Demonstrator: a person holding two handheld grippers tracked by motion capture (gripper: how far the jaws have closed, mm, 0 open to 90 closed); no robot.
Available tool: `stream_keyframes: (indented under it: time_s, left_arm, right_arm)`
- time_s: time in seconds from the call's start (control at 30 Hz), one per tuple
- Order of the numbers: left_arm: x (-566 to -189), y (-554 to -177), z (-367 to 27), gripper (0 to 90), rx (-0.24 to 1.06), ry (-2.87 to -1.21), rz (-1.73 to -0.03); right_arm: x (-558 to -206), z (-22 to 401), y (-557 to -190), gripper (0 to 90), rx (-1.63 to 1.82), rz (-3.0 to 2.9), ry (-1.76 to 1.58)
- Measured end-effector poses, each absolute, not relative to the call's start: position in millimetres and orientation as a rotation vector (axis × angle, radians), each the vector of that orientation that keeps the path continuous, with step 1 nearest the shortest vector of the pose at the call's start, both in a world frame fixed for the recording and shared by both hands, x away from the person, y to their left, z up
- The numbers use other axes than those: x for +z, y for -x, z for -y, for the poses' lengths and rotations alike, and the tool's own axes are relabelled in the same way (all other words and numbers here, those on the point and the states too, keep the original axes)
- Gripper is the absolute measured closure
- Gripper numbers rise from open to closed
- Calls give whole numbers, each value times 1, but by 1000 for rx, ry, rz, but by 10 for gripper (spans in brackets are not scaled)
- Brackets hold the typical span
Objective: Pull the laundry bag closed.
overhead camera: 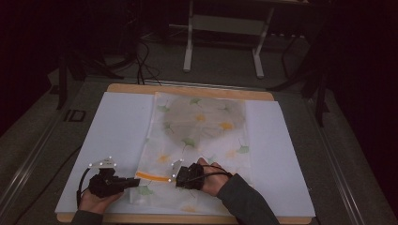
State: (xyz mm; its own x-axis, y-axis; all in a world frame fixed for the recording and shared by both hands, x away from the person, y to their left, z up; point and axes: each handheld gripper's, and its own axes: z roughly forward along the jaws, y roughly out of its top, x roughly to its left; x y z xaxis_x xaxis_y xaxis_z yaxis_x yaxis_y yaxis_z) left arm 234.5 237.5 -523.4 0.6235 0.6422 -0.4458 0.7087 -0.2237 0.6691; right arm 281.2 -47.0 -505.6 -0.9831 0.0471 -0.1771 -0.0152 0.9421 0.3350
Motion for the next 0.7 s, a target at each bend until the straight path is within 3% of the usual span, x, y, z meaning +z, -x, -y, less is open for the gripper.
stream_keyframes:
  time_s: [0.7]
  left_arm:
    - [-523, -234, -240, 888, -87, -1927, -1075]
  right_arm:
    - [-507, 65, -282, 900, 470, -2909, -53]
